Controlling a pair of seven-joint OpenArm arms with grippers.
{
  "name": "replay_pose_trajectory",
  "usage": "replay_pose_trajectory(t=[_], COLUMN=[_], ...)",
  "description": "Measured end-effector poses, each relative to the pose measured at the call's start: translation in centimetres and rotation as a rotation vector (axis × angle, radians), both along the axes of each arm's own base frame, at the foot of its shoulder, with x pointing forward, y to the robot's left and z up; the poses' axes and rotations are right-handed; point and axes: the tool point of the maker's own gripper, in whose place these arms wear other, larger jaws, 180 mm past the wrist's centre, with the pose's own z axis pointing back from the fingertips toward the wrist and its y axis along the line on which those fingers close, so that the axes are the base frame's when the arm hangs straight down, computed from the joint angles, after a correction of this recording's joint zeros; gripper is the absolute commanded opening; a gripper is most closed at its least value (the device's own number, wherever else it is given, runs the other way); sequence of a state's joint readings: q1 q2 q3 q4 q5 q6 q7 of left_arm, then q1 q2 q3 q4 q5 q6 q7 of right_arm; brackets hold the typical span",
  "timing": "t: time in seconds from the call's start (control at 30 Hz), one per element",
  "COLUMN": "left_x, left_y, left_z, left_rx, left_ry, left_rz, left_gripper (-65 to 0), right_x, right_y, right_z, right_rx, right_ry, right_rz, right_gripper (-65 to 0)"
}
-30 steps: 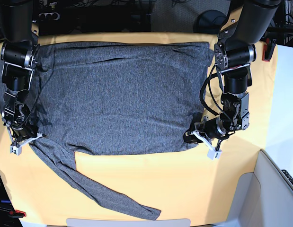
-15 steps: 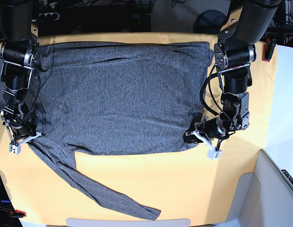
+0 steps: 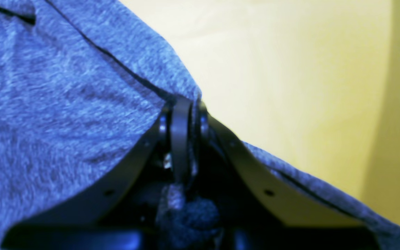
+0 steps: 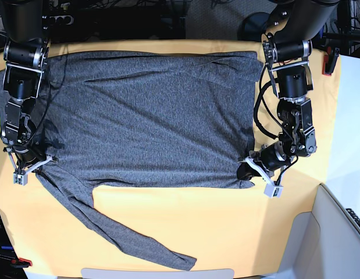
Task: Fold the T-shirt properly
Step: 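Lift the hem with both grippers and fold it onto the shoulder edge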
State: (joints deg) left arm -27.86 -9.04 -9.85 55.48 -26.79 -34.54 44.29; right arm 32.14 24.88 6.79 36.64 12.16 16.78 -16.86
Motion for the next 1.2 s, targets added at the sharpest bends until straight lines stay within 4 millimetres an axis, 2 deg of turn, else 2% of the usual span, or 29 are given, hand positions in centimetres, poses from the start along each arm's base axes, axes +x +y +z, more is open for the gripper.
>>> replay_pose_trajectory(t=[0.13,0.27,0.43,0.63,0.7,0.87,1.03,1.2], left_x=[-0.9,-1.3,-3.0,-4.8,-5.3,-7.7,-9.1,-11.2], left_y=[0.2,0.3,0.4,0.6,0.4,0.2,-0.2,-0.5], left_z=[0.0,0.9,1.3,2.5,3.0,3.2,4.5,3.6], left_rx=[0.023,0.046,0.079,0.127,0.133,0.168,0.191,0.203], left_ry=[-0.014,-0.052,-0.088,-0.138,-0.16,-0.176,-0.221,-0.194], left_rz=[-0.003,-0.007,-0.014,-0.026,-0.03,-0.049,-0.062,-0.076], left_gripper=[-64.8,-64.8,-64.8,-64.8,-64.8,-64.8,-64.8,-64.8], right_x=[-0.3,-0.7,-2.9,-4.5,-5.4,-8.1,-9.6,-11.8], right_y=[-0.6,-0.7,-1.1,-0.5,-0.9,-3.4,-3.8,-3.8], right_z=[1.4,2.2,1.6,1.7,1.8,2.3,2.7,1.3], right_rx=[-0.043,-0.073,-0.119,-0.158,-0.148,-0.159,-0.177,-0.188], right_ry=[-0.032,-0.055,-0.035,-0.043,-0.053,-0.065,-0.076,-0.029], right_rz=[0.022,0.041,0.067,0.106,0.09,0.017,0.013,0.021], right_gripper=[-64.8,-64.8,-64.8,-64.8,-64.8,-64.8,-64.8,-64.8])
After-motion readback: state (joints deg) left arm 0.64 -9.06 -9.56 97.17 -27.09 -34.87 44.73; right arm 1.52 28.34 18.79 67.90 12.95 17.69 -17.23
